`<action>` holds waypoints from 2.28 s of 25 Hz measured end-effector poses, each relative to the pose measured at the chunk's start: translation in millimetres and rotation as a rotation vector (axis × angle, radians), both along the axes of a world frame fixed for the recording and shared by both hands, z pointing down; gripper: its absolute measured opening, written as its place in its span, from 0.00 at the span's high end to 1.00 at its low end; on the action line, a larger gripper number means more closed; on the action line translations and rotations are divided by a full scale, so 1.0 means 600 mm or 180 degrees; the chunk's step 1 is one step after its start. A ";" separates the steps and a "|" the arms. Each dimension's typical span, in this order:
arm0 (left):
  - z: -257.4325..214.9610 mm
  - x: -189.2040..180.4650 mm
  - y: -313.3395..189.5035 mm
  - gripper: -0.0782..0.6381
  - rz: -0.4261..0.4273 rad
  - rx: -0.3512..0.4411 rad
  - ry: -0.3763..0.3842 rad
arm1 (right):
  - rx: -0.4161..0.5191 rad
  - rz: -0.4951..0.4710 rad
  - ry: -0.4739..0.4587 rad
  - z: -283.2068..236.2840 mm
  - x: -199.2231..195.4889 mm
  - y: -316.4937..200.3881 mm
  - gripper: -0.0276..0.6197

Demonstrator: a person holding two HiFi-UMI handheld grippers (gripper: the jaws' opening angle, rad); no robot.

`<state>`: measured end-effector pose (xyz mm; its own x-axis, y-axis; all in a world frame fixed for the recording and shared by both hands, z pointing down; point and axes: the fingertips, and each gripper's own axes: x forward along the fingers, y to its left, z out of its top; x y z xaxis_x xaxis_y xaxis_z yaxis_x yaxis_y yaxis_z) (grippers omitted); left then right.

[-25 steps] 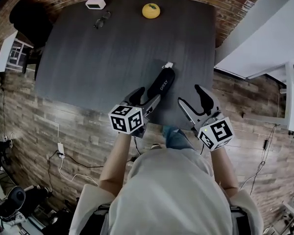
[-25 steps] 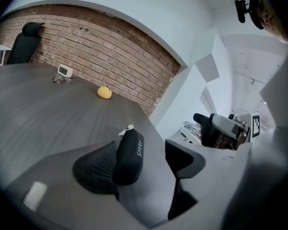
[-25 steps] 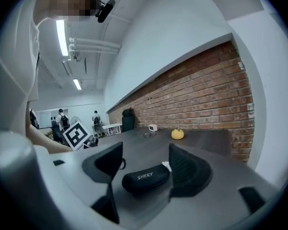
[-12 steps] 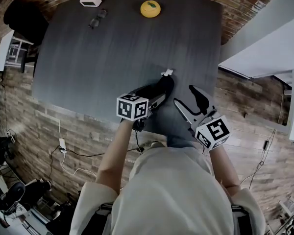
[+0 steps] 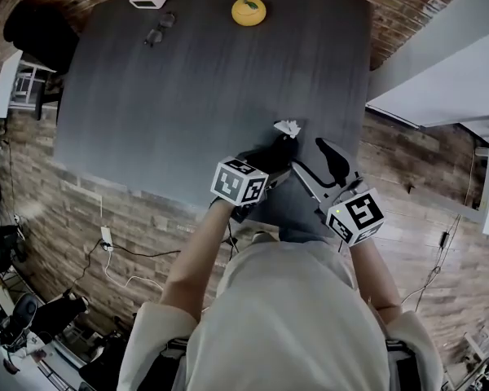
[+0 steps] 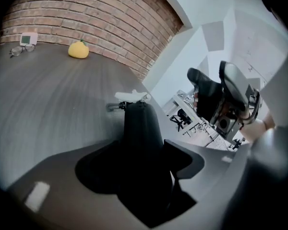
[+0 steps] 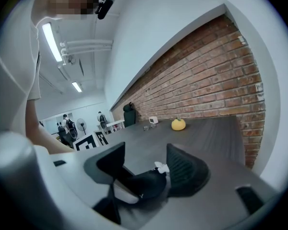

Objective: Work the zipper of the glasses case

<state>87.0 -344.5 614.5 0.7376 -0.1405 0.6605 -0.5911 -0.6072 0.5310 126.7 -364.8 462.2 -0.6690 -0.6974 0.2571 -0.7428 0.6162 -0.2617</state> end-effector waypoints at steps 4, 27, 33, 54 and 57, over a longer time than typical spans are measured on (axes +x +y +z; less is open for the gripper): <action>0.002 0.002 0.007 0.50 0.0027 0.0040 -0.0073 | 0.0066 0.0040 0.0088 -0.001 0.005 -0.001 0.56; -0.142 -0.061 0.215 0.52 0.0473 0.1669 -0.0200 | -0.0666 0.0038 0.0272 -0.018 -0.099 0.130 0.57; -0.139 -0.105 0.311 0.52 0.0505 0.1792 -0.0376 | -0.0891 -0.0125 0.0595 -0.004 -0.153 0.222 0.74; -0.228 -0.202 0.500 0.54 0.0013 0.1859 0.0380 | -0.0097 -0.0365 0.0950 -0.107 -0.208 0.391 0.95; -0.248 -0.220 0.513 0.54 -0.0031 0.1880 0.0475 | -0.0072 -0.0410 0.0961 -0.106 -0.217 0.397 0.95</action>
<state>-44.8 -37.0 465.7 0.8131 -0.4588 0.3582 -0.5432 -0.8193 0.1836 -3.5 -126.9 398.8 -0.6427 -0.6037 0.4717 -0.7052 0.7068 -0.0563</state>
